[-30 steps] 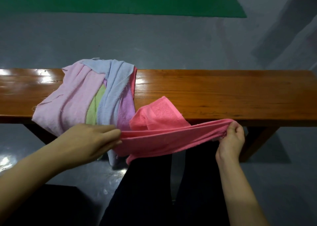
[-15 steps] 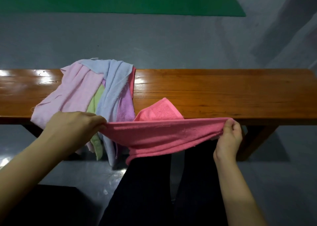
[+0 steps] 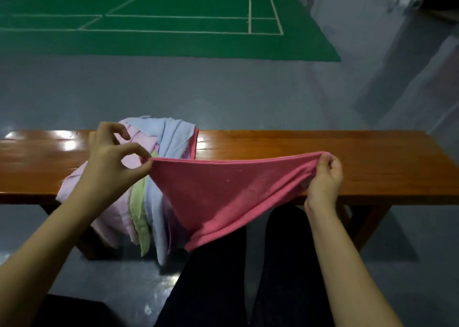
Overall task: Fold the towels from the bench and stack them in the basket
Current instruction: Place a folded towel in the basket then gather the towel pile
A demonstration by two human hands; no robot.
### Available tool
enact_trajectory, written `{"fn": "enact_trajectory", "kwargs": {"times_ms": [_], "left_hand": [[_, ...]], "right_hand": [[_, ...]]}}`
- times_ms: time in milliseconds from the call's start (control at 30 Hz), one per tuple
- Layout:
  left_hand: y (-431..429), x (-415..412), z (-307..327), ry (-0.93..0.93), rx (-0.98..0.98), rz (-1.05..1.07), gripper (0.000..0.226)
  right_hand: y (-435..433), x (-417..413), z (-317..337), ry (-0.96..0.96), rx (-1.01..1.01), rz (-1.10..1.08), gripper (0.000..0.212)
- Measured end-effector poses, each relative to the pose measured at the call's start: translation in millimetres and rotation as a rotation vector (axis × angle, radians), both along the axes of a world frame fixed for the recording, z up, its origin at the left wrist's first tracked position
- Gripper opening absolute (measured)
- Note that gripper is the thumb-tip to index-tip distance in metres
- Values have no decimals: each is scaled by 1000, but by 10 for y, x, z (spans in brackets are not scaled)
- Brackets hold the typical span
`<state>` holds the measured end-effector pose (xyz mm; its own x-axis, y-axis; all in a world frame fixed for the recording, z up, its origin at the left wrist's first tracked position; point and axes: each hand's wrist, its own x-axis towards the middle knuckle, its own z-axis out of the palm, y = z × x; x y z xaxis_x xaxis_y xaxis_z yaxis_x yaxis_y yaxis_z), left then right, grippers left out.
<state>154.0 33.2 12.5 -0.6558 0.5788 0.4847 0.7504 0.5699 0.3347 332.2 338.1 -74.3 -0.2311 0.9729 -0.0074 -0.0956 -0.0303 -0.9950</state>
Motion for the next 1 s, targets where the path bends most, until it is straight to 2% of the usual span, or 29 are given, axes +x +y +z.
{"fn": "enact_trajectory", "kwargs": {"times_ms": [100,200,233,333,467,533,600,733,833,933,1000], "left_hand": [[146,-148,284,-290,389,64,20],[280,-254,571,-511,796,-2,12],[292,-264,621,-525,818,-12,12],[224,-229,642,-381,690,-10,17],[49,-81,906,-253,808,-57,27],[35,19,1069,-262,891,-90,25],[89,81,1142,-291,893,-86,23],[287,-57,933,-297,694,14,18],[487,-227,700,-397,642,61,19],[674,-374,801,-464,725,47,26],[734,-458,1044,-446,816,19,30]], "right_hand": [[87,-231,533,49,121,-1,25],[114,-364,1115,113,224,-17,26],[128,-366,1249,114,258,-31,25],[158,-269,1421,73,333,-22,21],[105,-11,1552,55,342,46,28],[84,104,1683,81,348,64,31],[98,153,1771,89,360,82,31],[231,15,1638,10,334,50,27],[326,-200,1451,-33,246,51,26],[388,-386,1587,7,190,39,34],[441,-444,1849,75,204,5,35]]}}
